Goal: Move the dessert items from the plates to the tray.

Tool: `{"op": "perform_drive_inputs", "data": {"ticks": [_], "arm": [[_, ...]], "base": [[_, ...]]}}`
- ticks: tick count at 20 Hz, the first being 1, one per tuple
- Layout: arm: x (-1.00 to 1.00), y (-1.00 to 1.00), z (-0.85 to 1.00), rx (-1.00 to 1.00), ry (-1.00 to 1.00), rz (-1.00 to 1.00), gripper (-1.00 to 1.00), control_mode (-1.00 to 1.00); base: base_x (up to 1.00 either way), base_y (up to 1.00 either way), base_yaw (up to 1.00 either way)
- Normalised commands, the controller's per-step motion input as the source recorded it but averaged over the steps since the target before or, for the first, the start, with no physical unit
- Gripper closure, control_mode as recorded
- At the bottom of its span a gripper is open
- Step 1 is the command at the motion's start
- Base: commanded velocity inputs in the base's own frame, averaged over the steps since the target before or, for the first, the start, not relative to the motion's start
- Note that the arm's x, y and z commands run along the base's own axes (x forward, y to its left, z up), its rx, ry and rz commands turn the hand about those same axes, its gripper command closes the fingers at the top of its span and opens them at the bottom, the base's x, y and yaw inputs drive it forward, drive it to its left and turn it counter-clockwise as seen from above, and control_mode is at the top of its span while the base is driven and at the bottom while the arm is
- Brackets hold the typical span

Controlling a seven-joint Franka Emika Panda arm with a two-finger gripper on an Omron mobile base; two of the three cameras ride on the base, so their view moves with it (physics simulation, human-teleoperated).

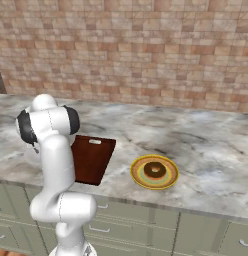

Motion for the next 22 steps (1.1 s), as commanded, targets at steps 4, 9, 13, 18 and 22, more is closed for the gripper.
{"op": "perform_drive_inputs", "data": {"ticks": [4, 9, 13, 18, 22], "arm": [[-0.03, 0.00, 0.00, 0.00, 0.00, 0.00, -1.00, -1.00], [-0.03, 0.00, 0.00, 0.00, 0.00, 0.00, -1.00, -1.00], [-0.06, 0.00, 0.00, 0.00, 0.00, 0.00, -1.00, -1.00], [-0.01, 0.00, 0.00, 0.00, 0.00, 0.00, -1.00, -1.00], [-0.01, 0.00, 0.00, 0.00, 0.00, 0.00, -1.00, -1.00]], "base": [[0.00, 0.00, 0.00], [0.00, 0.00, 0.00], [0.00, 0.00, 0.00], [0.00, 0.00, 0.00], [0.00, 0.00, 0.00]]}}
